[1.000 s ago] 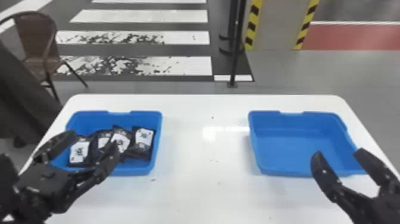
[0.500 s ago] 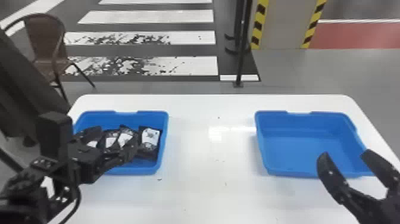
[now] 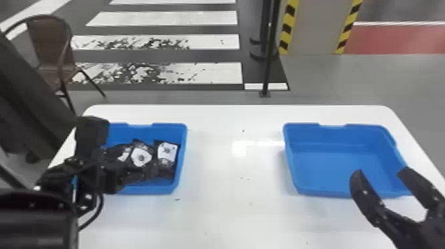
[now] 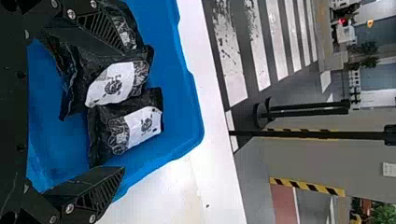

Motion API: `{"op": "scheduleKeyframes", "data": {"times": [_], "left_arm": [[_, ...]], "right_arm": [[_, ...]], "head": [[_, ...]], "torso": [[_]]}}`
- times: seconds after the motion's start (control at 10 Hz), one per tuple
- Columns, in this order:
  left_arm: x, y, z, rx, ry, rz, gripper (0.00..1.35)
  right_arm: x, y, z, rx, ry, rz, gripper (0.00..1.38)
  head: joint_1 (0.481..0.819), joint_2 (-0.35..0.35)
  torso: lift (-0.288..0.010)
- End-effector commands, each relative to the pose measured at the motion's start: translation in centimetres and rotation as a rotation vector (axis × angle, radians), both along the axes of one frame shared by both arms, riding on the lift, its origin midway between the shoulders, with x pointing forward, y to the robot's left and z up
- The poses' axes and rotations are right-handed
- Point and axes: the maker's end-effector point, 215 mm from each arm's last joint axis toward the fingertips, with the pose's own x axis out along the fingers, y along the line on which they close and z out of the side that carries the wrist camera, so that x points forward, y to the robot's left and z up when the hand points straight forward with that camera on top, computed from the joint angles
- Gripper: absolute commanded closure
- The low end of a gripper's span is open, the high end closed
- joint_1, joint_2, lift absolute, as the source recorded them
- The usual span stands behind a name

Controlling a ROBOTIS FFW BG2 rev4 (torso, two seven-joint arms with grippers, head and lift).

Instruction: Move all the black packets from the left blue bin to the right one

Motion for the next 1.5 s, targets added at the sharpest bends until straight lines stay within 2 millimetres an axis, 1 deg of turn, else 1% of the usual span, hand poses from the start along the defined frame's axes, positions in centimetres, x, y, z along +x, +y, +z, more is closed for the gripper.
{"op": "scheduleKeyframes", "data": {"times": [0.0, 0.1, 0.2, 0.3, 0.4, 0.5, 0.6, 0.7, 0.8, 0.9, 1.0, 1.1, 1.2, 1.3, 1.4], "left_arm": [[1.8, -0.5, -0.2, 0.035, 0.013, -0.029, 0.16], [2.3, -0.5, -0.8, 0.051, 0.040, -0.035, 0.16], [2.6, -1.3, -2.0, 0.051, 0.079, -0.064, 0.16], [2.6, -2.7, -3.9, 0.057, 0.126, -0.104, 0.16], [2.4, -3.8, -5.1, 0.064, 0.162, -0.133, 0.16], [2.5, -4.6, -5.8, 0.075, 0.181, -0.158, 0.16], [2.6, -4.6, -6.6, 0.103, 0.205, -0.166, 0.16], [2.6, -3.6, -6.9, 0.135, 0.215, -0.152, 0.16], [2.8, -2.3, -7.3, 0.165, 0.234, -0.129, 0.16], [3.2, -1.5, -8.2, 0.178, 0.257, -0.122, 0.17], [3.6, -1.2, -8.7, 0.182, 0.265, -0.124, 0.21], [4.2, -1.5, -9.4, 0.166, 0.275, -0.142, 0.29], [4.5, -2.3, -9.7, 0.138, 0.263, -0.167, 0.56], [4.8, -2.7, -9.4, 0.125, 0.247, -0.169, 0.83], [5.0, -3.1, -9.6, 0.112, 0.238, -0.176, 0.82]], "right_arm": [[0.1, 0.1, 0.0, 0.003, -0.001, 0.002, 0.12], [0.1, 0.2, -0.1, 0.006, 0.001, 0.003, 0.12], [0.2, 0.2, 0.0, 0.006, -0.002, 0.003, 0.12], [0.2, 0.3, -0.2, 0.010, 0.001, 0.004, 0.12], [0.3, 0.3, -0.2, 0.010, 0.001, 0.004, 0.12], [0.3, 0.3, -0.2, 0.013, 0.000, 0.005, 0.12], [0.3, 0.4, -0.4, 0.015, 0.003, 0.006, 0.12], [0.4, 0.6, -0.3, 0.020, 0.000, 0.009, 0.12], [0.4, 0.6, -0.4, 0.024, 0.002, 0.008, 0.12], [0.5, 0.8, -0.5, 0.037, 0.003, 0.011, 0.12], [0.6, 1.0, -0.5, 0.041, 0.001, 0.013, 0.12], [0.6, 1.1, -0.6, 0.042, 0.004, 0.015, 0.12], [0.7, 1.0, -0.7, 0.043, 0.003, 0.014, 0.12], [0.7, 1.0, -0.7, 0.045, 0.003, 0.014, 0.12], [0.7, 1.1, -0.7, 0.046, 0.003, 0.015, 0.12]], "head": [[0.695, 0.035], [0.695, 0.030], [0.695, 0.028], [0.695, 0.023], [0.695, 0.010], [0.695, 0.001], [0.695, -0.013], [0.695, -0.021], [0.695, -0.016], [0.695, -0.003], [0.695, 0.012], [0.695, 0.019], [0.695, 0.026], [0.695, 0.021], [0.695, 0.015]], "torso": [[-0.140], [-0.140], [-0.140], [-0.140], [-0.140], [-0.140], [-0.140], [-0.140], [-0.140], [-0.140], [-0.140], [-0.140], [-0.140], [-0.140], [-0.140]]}}
